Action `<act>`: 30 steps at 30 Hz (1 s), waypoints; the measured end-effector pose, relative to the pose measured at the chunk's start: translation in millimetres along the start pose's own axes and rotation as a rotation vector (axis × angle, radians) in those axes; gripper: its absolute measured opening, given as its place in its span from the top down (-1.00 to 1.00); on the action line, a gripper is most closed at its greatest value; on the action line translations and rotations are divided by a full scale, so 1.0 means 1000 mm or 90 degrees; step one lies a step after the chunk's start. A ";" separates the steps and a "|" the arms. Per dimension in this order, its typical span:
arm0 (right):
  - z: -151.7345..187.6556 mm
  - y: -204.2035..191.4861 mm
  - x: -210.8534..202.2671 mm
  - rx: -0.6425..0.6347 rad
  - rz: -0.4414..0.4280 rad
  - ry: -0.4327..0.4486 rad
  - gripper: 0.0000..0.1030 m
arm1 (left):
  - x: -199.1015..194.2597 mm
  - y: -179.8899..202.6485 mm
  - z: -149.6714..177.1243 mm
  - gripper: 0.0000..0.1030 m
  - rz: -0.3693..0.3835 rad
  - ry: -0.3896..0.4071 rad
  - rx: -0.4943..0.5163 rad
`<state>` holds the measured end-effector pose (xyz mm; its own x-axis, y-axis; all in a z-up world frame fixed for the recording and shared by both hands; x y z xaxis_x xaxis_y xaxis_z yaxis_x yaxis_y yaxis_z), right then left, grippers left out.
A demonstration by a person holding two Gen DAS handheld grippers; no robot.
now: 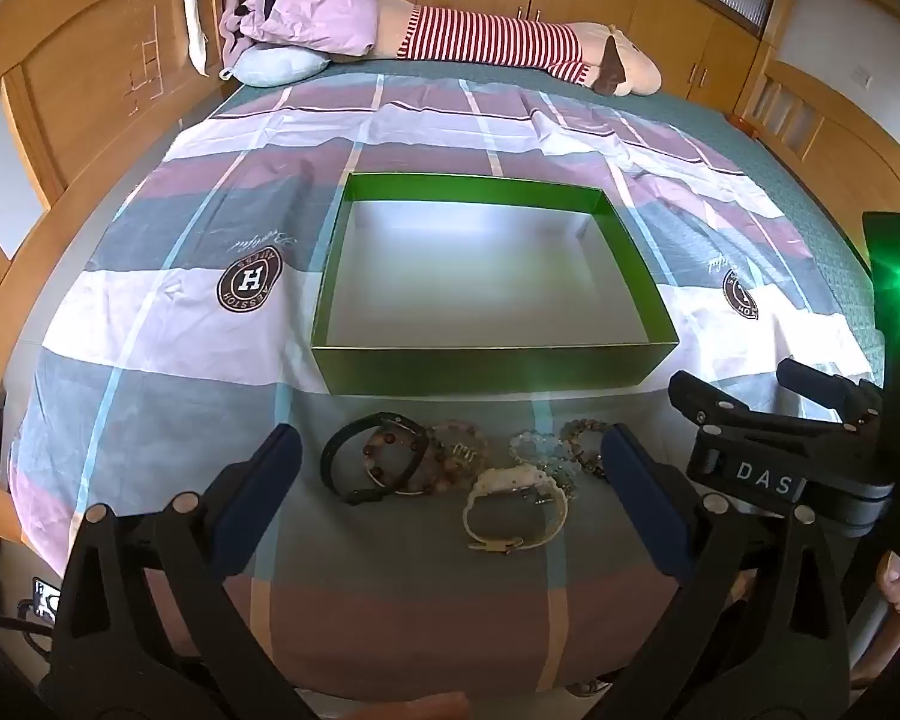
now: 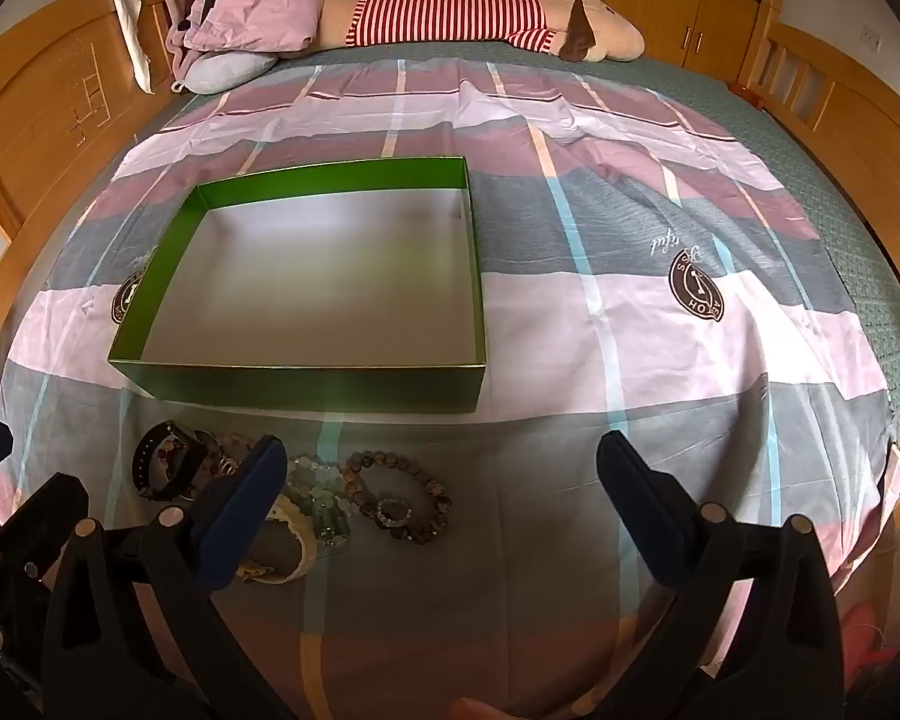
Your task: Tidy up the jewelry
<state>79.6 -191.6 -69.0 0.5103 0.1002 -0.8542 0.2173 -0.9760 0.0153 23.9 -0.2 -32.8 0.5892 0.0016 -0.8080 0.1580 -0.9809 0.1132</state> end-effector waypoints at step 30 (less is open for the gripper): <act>0.001 -0.001 0.002 0.000 0.000 -0.002 -0.97 | 0.001 0.000 0.000 -0.96 -0.002 -0.003 0.002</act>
<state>80.1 -190.7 -71.2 0.5076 0.0995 -0.8558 0.2169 -0.9761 0.0152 24.6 0.3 -34.0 0.5853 0.0042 -0.8108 0.1574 -0.9815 0.1086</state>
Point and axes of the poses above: each gripper's, at about its wrist camera, not at the fingertips, and x roughly the way its jaws point, y to its right, z to its underside, the point moved 4 cm from there along x, roughly the way its jaws point, and after that the axes turned 2 degrees about -x, right-handed, at the moved point
